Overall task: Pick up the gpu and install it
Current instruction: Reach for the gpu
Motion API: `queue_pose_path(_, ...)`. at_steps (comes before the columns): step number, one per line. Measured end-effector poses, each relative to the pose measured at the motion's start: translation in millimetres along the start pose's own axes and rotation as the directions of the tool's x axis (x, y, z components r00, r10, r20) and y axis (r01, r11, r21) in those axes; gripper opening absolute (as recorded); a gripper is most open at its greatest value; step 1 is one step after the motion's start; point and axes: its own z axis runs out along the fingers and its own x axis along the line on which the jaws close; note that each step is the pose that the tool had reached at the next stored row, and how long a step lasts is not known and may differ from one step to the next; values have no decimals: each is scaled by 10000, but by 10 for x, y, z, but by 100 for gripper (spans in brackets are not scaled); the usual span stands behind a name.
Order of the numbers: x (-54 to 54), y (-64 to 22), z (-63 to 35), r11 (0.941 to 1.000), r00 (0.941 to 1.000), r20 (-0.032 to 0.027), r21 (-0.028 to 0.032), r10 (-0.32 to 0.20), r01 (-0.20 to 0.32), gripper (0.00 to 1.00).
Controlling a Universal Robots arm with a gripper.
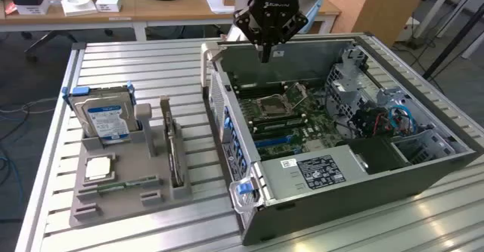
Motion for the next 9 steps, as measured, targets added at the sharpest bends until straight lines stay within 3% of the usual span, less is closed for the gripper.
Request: queue_pose_path(9, 0, 0, 0, 10000, 10000, 0, 0, -1, 1, 10)
